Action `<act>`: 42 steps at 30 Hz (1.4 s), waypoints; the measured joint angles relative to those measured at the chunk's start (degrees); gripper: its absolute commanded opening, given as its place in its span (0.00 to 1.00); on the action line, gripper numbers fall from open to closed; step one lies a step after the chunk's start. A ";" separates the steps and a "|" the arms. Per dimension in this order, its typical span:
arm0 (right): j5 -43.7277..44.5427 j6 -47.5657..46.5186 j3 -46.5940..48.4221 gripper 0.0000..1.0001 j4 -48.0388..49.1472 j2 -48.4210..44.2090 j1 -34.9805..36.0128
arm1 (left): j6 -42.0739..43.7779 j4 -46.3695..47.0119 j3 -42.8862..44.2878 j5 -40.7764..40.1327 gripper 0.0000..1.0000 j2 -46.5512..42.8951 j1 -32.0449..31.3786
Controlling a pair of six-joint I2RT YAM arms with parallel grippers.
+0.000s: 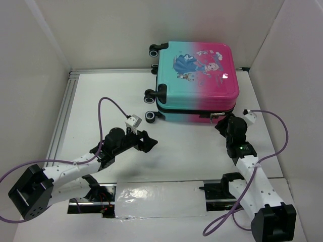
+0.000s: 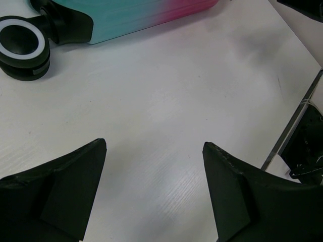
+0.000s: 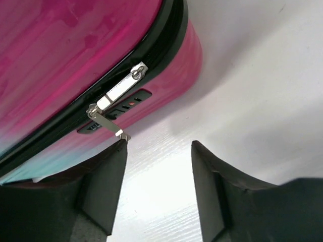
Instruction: Pack the luggage
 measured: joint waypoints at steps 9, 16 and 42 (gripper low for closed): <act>-2.54 -3.19 1.55 0.63 2.25 11.52 0.00 | 0.00 0.39 0.00 0.39 0.90 0.00 0.00; -4.17 -4.68 4.61 0.63 9.20 17.29 -0.02 | 0.00 0.68 0.00 0.61 0.90 0.85 0.00; -15.30 -11.52 8.04 0.00 22.36 32.09 1.31 | 0.00 2.12 -1.53 1.88 0.90 2.69 0.98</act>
